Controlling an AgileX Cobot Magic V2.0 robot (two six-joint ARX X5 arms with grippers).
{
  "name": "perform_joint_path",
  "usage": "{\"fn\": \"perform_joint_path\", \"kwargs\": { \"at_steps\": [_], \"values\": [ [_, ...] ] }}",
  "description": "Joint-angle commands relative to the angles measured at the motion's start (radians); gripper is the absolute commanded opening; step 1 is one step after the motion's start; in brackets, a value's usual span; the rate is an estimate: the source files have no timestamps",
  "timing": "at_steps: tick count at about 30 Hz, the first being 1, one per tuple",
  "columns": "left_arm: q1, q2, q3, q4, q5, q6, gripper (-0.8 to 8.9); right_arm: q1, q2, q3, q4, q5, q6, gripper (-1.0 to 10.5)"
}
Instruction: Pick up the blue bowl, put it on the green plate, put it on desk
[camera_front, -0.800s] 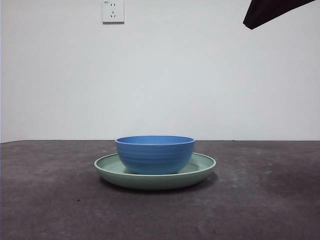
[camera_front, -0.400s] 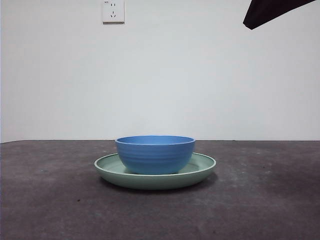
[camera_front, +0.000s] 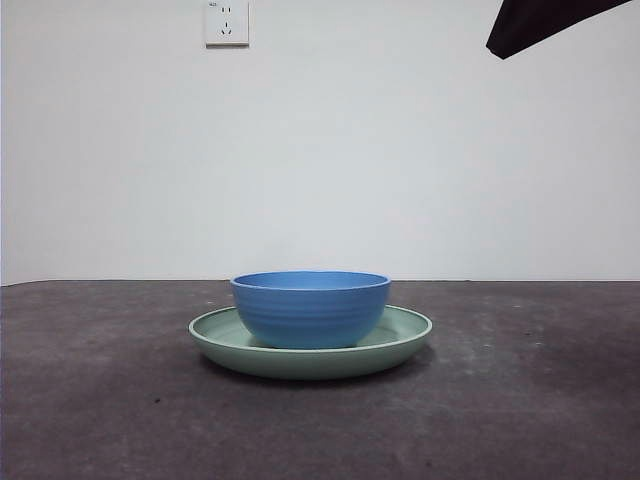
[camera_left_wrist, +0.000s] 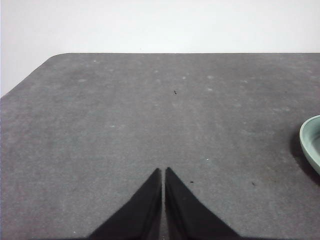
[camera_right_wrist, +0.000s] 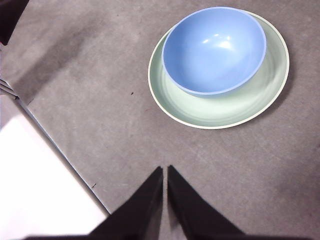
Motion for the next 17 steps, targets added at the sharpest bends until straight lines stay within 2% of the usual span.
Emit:
{"fn": "perform_joint_path", "kwargs": {
  "at_steps": [1, 6, 8, 10, 12, 17],
  "values": [
    [0.002, -0.002, -0.021, -0.007, -0.002, -0.002, 0.1, 0.01, 0.008, 0.005, 0.01, 0.0, -0.011, 0.1],
    [0.002, -0.002, -0.021, -0.008, -0.002, -0.002, 0.1, 0.01, 0.008, 0.005, 0.009, 0.0, -0.011, 0.1],
    [0.002, -0.002, -0.021, -0.007, -0.002, -0.002, 0.1, -0.003, -0.008, 0.005, 0.014, 0.023, -0.057, 0.1],
    [0.002, -0.002, -0.021, -0.008, -0.002, -0.002, 0.1, -0.039, -0.043, 0.005, 0.021, 0.076, -0.085, 0.1],
    [0.002, -0.002, -0.021, -0.008, -0.002, -0.002, 0.1, -0.08, -0.081, 0.002, 0.052, 0.106, -0.081, 0.1],
    [0.002, -0.002, -0.021, -0.008, -0.002, -0.002, 0.1, -0.254, -0.242, -0.081, 0.216, 0.104, -0.076, 0.1]
  ]
}}
